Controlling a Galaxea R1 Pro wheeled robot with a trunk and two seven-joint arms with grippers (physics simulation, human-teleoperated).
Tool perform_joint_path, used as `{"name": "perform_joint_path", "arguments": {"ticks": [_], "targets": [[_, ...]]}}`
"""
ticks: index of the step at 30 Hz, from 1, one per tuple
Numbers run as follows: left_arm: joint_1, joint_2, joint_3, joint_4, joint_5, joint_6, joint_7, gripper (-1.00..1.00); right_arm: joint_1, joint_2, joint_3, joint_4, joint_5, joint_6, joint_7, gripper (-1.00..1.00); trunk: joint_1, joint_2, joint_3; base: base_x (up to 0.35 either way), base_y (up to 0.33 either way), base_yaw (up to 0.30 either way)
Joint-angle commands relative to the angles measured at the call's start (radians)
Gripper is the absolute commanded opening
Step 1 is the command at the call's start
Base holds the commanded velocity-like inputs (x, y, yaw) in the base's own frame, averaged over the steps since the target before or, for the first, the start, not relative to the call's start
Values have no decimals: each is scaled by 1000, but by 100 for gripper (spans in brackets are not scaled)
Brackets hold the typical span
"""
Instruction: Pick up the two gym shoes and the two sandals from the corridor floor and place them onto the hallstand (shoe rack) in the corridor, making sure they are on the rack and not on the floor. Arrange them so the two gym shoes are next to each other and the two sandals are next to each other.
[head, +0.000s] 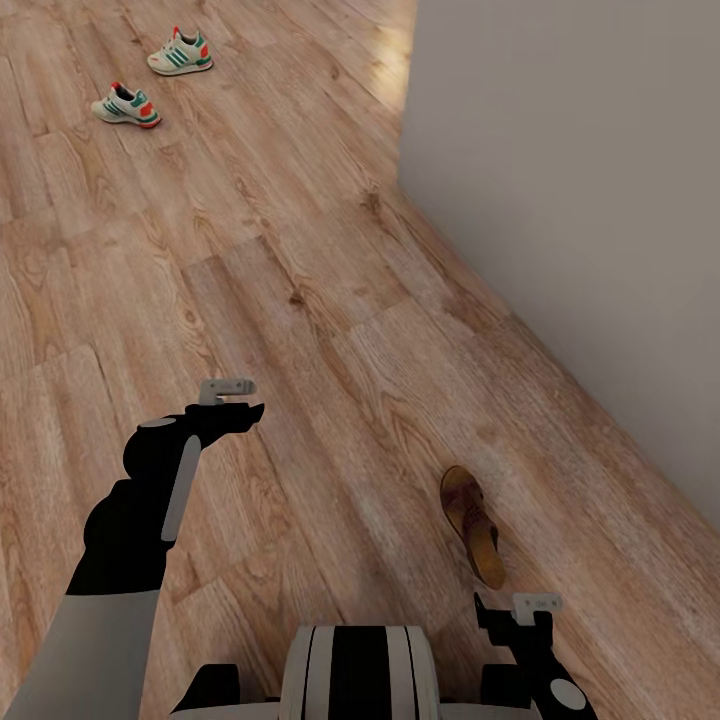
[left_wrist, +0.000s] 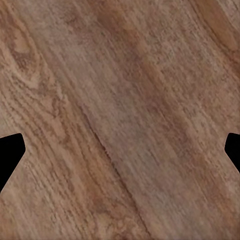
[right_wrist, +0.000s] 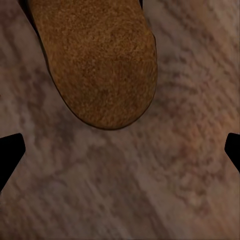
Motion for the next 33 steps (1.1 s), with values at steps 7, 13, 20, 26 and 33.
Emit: {"name": "perform_joint_path", "arguments": {"ticks": [7, 13, 20, 26, 33], "targets": [[0, 0, 0, 0, 0, 0, 0, 100, 0, -1, 0, -6, 0, -6, 0, 100, 0, 0, -4, 0, 0, 0], [0, 0, 0, 0, 0, 0, 0, 100, 0, -1, 0, -55, 0, -5, 0, 100, 3, -2, -27, 0, 0, 0], [1, 1, 0, 0, 0, 0, 0, 100, 0, 0, 0, -89, 0, 0, 0, 100, 3, -2, -27, 0, 0, 0], [2, 1, 1, 0, 0, 0, 0, 100, 0, 0, 0, -91, 0, 3, 0, 100, 3, -2, -27, 0, 0, 0], [2, 1, 1, 0, 0, 0, 0, 100, 0, 0, 0, -92, 0, 4, 1, 100, 3, -2, -27, 6, 0, 0]]}}
